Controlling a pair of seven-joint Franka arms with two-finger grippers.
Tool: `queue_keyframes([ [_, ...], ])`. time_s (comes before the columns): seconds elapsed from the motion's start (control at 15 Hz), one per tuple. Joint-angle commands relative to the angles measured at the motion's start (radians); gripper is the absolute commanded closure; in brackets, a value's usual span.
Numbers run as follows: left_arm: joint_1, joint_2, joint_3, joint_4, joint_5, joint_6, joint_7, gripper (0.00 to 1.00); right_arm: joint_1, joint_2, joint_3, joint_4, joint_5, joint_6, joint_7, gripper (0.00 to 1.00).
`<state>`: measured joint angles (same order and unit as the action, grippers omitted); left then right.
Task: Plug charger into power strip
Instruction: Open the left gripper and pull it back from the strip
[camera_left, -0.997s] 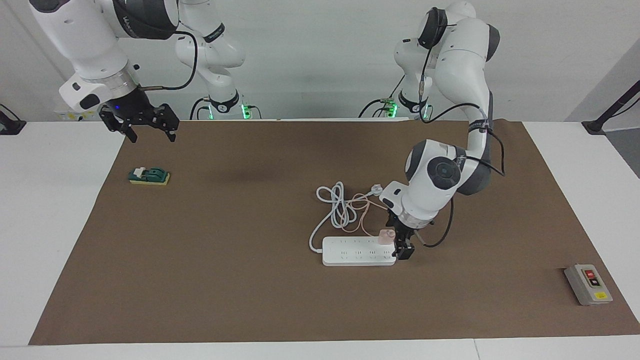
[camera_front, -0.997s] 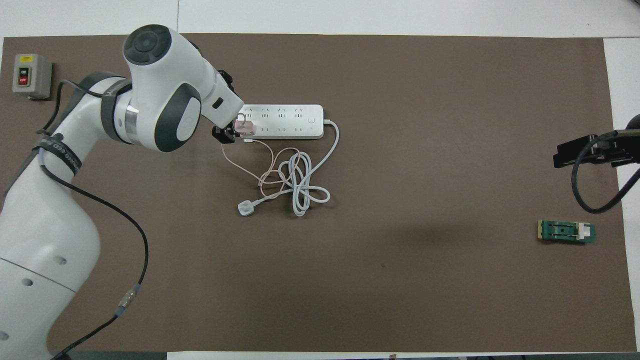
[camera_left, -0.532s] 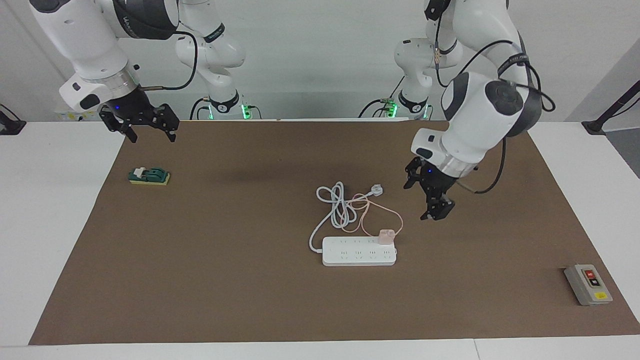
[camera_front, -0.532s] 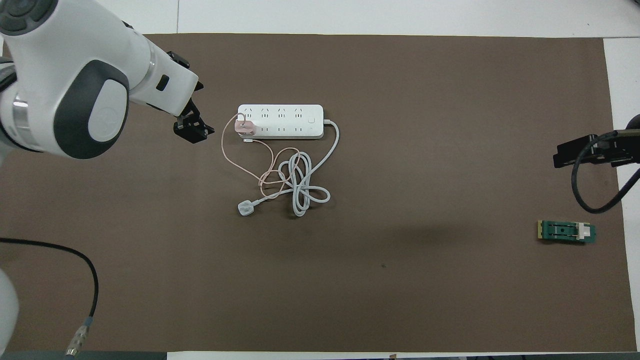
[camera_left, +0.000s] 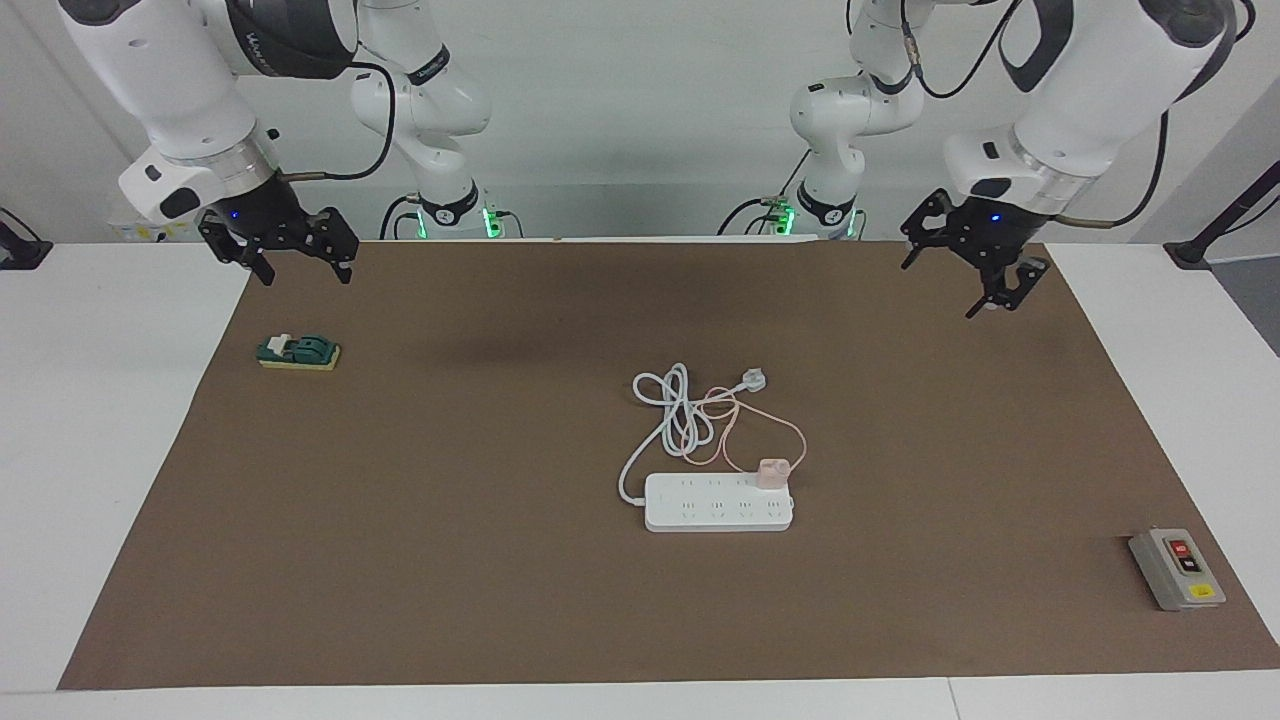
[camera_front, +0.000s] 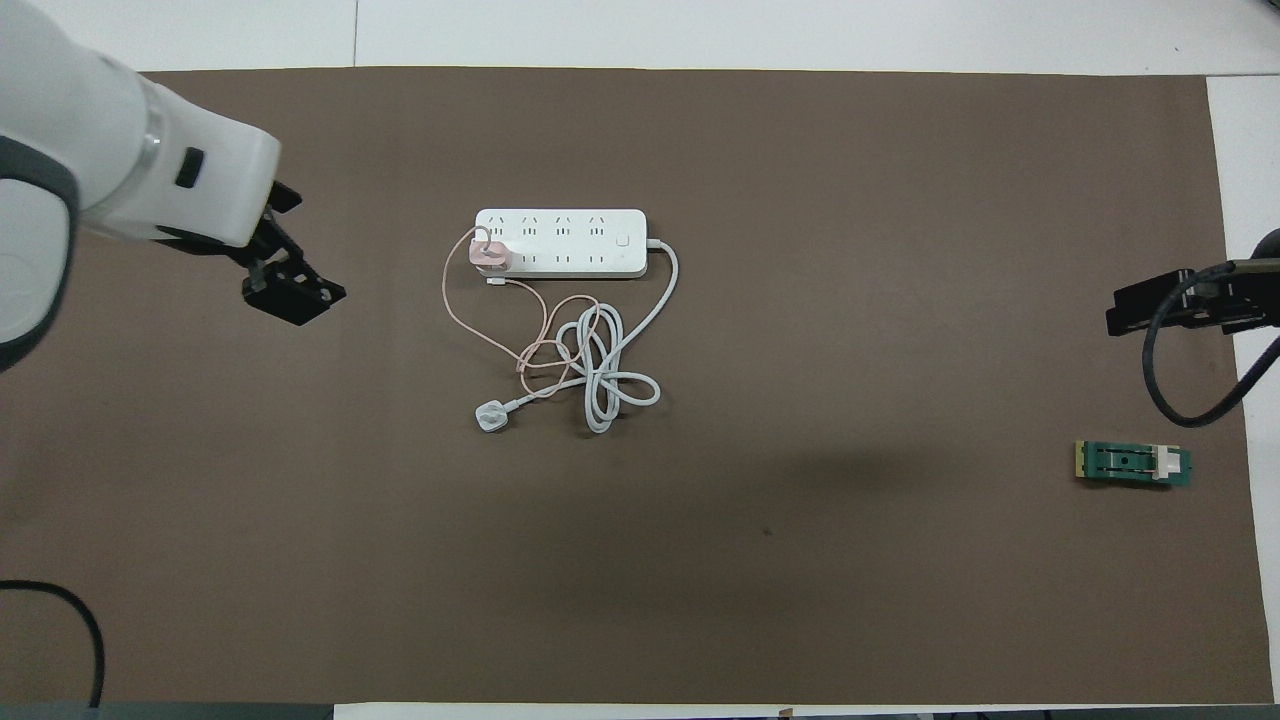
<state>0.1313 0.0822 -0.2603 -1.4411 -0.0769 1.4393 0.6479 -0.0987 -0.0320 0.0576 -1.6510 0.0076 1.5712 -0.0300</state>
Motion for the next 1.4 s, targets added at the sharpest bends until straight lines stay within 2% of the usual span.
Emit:
queue_keyframes([
  [0.0, 0.030, -0.048, 0.000, -0.035, 0.025, -0.046, -0.223, 0.00, -0.009, -0.009, 0.007, 0.002, -0.001, -0.019, 0.007, 0.00],
  [0.13, 0.034, -0.059, 0.000, -0.036, 0.039, -0.045, -0.515, 0.00, -0.009, -0.009, 0.007, 0.002, -0.001, -0.019, 0.007, 0.00],
  [0.27, 0.040, -0.061, 0.003, -0.035, 0.046, -0.042, -0.643, 0.00, -0.009, -0.009, 0.007, 0.002, -0.001, -0.019, 0.007, 0.00],
  [0.73, 0.077, -0.085, 0.013, -0.074, 0.045, -0.034, -0.651, 0.00, -0.009, -0.009, 0.007, 0.002, -0.001, -0.019, 0.007, 0.00],
  [1.0, 0.062, -0.070, 0.013, -0.030, 0.054, -0.120, -0.657, 0.00, -0.009, -0.009, 0.007, 0.002, -0.001, -0.019, 0.007, 0.00],
  [1.13, 0.054, -0.065, 0.021, -0.028, 0.052, -0.114, -0.657, 0.00, -0.009, -0.009, 0.007, 0.002, -0.001, -0.019, 0.007, 0.00],
  [1.2, 0.033, -0.062, 0.050, -0.028, 0.051, -0.097, -0.656, 0.00, -0.009, -0.009, 0.007, 0.002, -0.001, -0.019, 0.007, 0.00],
  [1.33, -0.105, -0.064, 0.195, -0.030, 0.046, -0.091, -0.654, 0.00, -0.009, -0.009, 0.007, 0.002, -0.001, -0.019, 0.007, 0.00],
])
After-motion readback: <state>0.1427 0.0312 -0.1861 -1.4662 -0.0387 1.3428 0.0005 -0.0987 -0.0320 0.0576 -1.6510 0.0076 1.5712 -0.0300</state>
